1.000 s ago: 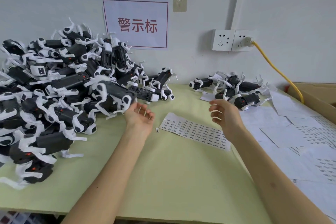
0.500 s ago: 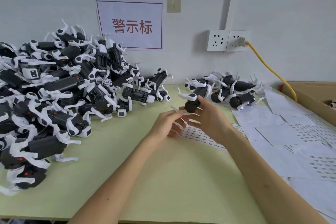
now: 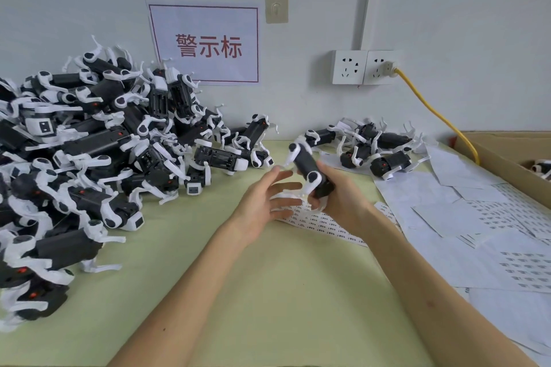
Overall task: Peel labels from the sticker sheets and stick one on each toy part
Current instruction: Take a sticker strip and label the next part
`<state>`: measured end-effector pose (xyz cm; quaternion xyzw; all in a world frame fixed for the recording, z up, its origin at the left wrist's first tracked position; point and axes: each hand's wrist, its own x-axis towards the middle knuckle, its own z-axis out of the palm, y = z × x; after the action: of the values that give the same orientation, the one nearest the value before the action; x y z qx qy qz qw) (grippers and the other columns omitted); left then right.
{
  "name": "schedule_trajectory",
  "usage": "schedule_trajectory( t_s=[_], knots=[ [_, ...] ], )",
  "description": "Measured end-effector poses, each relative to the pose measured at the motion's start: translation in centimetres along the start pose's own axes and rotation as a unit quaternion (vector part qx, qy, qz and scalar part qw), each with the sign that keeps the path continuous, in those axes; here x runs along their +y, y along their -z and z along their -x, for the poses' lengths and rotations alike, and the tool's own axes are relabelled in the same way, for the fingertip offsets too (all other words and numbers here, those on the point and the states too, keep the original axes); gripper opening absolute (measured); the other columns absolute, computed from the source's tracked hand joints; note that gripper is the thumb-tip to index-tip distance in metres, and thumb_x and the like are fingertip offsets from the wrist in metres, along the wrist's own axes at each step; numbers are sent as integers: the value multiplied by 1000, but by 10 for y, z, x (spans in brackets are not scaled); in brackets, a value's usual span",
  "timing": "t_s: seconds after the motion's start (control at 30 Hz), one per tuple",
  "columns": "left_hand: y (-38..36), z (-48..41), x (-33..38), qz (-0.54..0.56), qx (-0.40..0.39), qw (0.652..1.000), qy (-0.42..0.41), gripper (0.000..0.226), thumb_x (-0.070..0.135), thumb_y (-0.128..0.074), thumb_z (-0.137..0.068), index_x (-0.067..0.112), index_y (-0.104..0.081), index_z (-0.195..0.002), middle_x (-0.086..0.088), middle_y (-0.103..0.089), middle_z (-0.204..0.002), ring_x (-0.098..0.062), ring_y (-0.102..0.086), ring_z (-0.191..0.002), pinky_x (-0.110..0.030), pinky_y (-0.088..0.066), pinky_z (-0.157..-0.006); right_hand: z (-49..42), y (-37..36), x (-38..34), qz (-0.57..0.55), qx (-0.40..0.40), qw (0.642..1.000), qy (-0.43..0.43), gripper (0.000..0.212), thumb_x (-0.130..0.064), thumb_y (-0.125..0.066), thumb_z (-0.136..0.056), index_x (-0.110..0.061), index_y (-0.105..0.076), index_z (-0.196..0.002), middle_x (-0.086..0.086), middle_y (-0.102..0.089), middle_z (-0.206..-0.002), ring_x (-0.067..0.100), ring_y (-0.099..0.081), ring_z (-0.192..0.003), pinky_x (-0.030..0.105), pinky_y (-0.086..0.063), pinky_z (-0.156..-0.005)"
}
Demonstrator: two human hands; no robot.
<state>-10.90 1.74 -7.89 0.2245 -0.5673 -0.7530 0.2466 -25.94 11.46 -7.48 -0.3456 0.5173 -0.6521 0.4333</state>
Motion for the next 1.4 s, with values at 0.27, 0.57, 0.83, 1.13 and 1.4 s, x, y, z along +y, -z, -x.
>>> schedule_trajectory(
  t_s=[0.27, 0.57, 0.83, 1.13, 1.4],
  knots=[
    [3, 3, 4, 22, -22, 999, -36, 48, 46, -62, -93, 7, -66, -120, -10, -68, -89, -23, -66, -63, -28, -52, -54, 8, -9, -1, 95, -61, 994, 2, 43, -51, -55, -91, -15, -76, -100, 6, -66, -80, 19, -58, -64, 25, -46, -56],
    [-3, 6, -1, -8, -51, 998, -43, 34, 41, -66, -88, 14, -61, -107, -9, -64, -75, -21, -63, -50, -25, -47, -48, 11, -14, -2, 68, -36, 996, -49, 52, -62, -40, -102, -36, -77, -77, -6, -71, -69, 10, -67, -57, 18, -47, -45],
    [-6, 7, 4, 2, -13, 999, -41, 61, 50, -65, -88, 8, -58, -131, -19, -58, -95, -24, -51, -63, -26, -34, -51, 8, -10, -5, -71, -58, 993, -69, 39, -32, -37, -108, -7, -66, -114, 12, -73, -97, 23, -71, -73, 27, -55, -55],
    [-2, 5, 1, 41, -46, 998, -12, 48, 46, -72, -85, 12, -68, -118, -7, -64, -95, -18, -64, -71, -27, -52, -69, 8, -6, -4, -22, -41, 996, 69, 32, -26, -59, -100, -6, -63, -125, 7, -68, -93, 20, -61, -76, 30, -47, -69],
    [-5, 10, 0, -7, -79, 996, -33, 39, 52, -62, -93, 28, -69, -124, -4, -72, -111, -16, -60, -95, -26, -45, -73, 9, -13, 0, 101, -2, 987, 127, 23, -34, -66, -91, -25, -75, -110, 3, -73, -97, 23, -56, -87, 35, -38, -76]
  ],
)
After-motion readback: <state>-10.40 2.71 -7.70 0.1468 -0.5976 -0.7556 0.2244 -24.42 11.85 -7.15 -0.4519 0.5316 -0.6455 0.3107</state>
